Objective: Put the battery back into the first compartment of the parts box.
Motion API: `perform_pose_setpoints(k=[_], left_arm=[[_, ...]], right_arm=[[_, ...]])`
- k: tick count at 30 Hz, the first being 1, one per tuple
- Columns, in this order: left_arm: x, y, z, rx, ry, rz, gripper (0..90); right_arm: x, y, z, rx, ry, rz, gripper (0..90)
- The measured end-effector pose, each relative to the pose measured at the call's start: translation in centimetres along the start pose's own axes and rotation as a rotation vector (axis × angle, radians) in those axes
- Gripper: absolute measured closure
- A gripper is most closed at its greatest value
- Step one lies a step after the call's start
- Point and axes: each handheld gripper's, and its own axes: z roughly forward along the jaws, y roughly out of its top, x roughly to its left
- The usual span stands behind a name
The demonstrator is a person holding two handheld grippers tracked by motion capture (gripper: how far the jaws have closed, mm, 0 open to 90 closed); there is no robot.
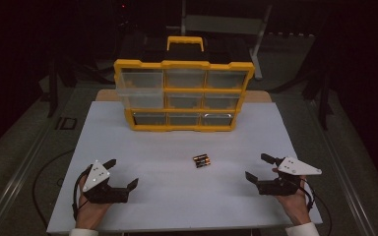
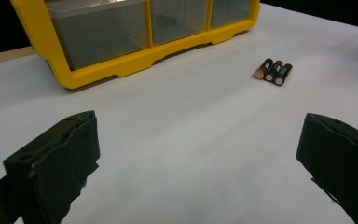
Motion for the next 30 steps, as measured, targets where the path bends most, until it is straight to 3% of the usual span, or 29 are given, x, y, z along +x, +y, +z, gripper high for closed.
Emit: perform_pose_setpoints(k=[13,30], left_arm=[[-0.2,0.1,0.3,0.016,-0.004,0.014,0.1],[-0.4,0.2,0.4,0.018,-0.009,0.017,0.1]], right_arm=[[0.1,2.4,2.0,0.026,0.031,-0.048,10.2],[-0.1,6.8,5.4,0.128,0.085,-0.156,10.1]])
